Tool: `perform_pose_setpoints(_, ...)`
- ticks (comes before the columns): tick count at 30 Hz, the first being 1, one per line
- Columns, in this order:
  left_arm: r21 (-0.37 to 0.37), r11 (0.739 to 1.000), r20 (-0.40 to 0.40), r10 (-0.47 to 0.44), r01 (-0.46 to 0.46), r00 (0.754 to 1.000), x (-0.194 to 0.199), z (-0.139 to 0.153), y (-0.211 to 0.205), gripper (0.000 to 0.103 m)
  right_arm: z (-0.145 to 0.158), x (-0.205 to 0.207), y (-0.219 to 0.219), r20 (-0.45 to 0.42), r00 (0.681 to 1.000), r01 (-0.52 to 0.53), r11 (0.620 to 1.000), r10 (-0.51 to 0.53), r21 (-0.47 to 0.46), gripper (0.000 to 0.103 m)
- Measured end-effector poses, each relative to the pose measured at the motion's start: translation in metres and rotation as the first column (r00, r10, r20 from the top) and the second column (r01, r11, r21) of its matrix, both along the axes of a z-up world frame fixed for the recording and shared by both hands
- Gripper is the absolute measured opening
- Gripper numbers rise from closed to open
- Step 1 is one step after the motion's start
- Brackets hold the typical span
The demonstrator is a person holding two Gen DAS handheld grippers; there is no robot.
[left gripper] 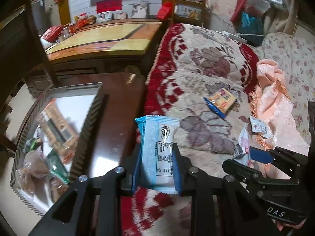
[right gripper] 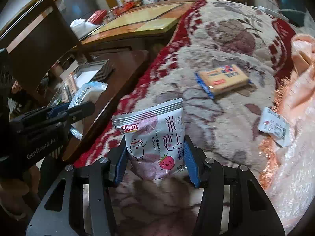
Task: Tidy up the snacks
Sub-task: 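Carry the strawberry bag and blue wafer pack over the white tray with both grippers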
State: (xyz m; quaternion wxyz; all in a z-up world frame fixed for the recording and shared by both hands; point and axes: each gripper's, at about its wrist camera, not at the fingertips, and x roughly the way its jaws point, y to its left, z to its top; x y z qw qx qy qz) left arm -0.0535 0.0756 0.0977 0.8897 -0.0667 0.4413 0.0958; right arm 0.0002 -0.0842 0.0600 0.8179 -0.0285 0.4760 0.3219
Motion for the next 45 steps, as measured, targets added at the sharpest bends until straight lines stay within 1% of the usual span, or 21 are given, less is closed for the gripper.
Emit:
perform_pose_setpoints(7,-0.011,0.997,0.007,0.074,-0.074,0.997,-0.022,0.001,0.035,0.03,0.005,-0.014,0.036,-0.007,0.997,-0.081,0.997,0.081,0.002,0.051)
perform_pose_setpoints(10,-0.012,0.994,0.014,0.109,-0.109,0.994,-0.03,0.002,0.052,0.03,0.009,-0.019,0.056,0.006,0.992,-0.124,0.992,0.124,-0.002,0.051)
perform_pose_setpoints(16,-0.013,0.979,0.029,0.203,-0.203,0.979,-0.051,0.007,0.092,0.03,0.019,-0.03,0.101,0.019,0.975,-0.222,0.975,0.222,-0.005,0.051)
perform_pose_setpoints(25,-0.035,0.933,0.024,0.359,-0.358,0.933,-0.082,0.0,0.161,0.03,0.031,-0.043,0.176,0.033,0.934,-0.356,0.934,0.356,-0.013,0.051)
perform_pose_setpoints(30,-0.032,0.904,0.017,0.428,-0.427,0.904,-0.096,-0.007,0.191,0.03,0.028,-0.05,0.213,0.018,0.91,-0.413,0.91,0.414,-0.019,0.051)
perform_pose_setpoints(32,-0.03,0.891,0.014,0.454,-0.453,0.891,-0.101,-0.011,0.202,0.03,0.024,-0.053,0.229,0.01,0.898,-0.44,0.897,0.441,-0.038,0.051)
perform_pose_setpoints(36,-0.022,0.877,0.011,0.48,-0.479,0.877,-0.107,-0.018,0.217,0.03,0.009,-0.054,0.258,-0.01,0.88,-0.475,0.876,0.476,-0.081,0.051)
perform_pose_setpoints(40,-0.016,0.878,0.018,0.479,-0.479,0.877,-0.105,-0.022,0.225,0.03,-0.004,-0.05,0.282,-0.029,0.875,-0.483,0.866,0.484,-0.134,0.051)
perform_pose_setpoints(45,-0.006,0.882,0.035,0.472,-0.472,0.881,-0.1,-0.023,0.232,0.03,-0.011,-0.048,0.305,-0.048,0.88,-0.474,0.862,0.473,-0.18,0.051)
